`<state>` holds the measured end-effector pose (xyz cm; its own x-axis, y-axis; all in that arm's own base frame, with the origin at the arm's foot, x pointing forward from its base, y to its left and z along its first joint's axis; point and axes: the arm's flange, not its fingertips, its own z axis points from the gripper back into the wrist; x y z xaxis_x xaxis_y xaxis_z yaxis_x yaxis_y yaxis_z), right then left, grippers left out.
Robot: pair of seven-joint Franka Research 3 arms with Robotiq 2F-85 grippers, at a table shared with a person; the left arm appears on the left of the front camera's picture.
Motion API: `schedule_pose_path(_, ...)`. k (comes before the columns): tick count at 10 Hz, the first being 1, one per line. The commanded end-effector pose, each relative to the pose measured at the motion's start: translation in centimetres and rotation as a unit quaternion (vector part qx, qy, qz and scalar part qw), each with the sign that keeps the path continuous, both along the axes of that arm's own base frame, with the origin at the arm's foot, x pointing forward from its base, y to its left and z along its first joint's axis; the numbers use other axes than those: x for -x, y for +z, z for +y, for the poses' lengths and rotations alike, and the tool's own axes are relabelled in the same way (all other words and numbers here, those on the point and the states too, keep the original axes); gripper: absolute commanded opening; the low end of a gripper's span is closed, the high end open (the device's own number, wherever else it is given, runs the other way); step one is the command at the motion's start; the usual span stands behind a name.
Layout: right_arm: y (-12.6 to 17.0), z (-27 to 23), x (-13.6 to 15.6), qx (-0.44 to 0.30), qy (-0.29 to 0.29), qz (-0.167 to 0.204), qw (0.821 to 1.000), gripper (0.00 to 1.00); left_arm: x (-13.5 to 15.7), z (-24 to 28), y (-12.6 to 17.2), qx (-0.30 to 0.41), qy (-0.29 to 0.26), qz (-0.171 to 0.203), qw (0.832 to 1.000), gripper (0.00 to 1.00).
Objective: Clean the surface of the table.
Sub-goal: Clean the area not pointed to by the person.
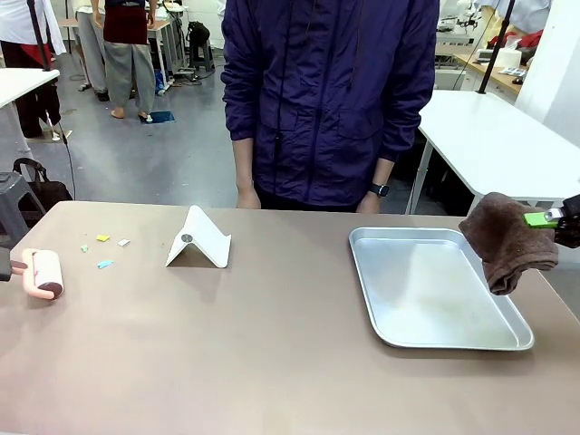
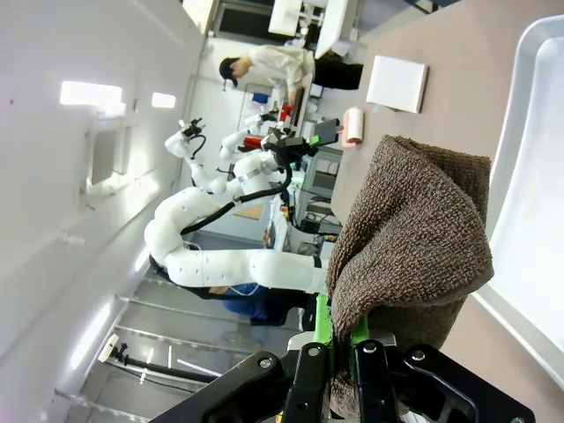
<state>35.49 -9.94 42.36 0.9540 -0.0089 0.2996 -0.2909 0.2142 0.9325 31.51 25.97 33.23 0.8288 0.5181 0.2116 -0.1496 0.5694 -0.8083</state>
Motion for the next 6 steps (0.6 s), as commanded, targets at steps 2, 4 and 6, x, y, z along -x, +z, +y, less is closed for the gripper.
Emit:
schedule_pose_path(2, 0.6, -0.2, -0.1, -0.007, -0.003, -0.005, 1.000, 0.08, -0.9, -1.4, -0.4, -0.031, 0.033, -0.005, 0.999, 0.18)
schedule_pose_path(4, 0.6, -0.2, -0.1, -0.007, -0.003, -0.005, 1.000, 0.08, -1.4, -1.3, -0.8, -0.031, 0.066, 0.015, 0.997, 0.18)
schedule_pose_path(6, 0.6, -0.2, -0.1, -0.007, -0.003, -0.005, 1.000, 0.08, -1.7, -1.6, -1.5, -0.023, 0.065, 0.037, 0.997, 0.18)
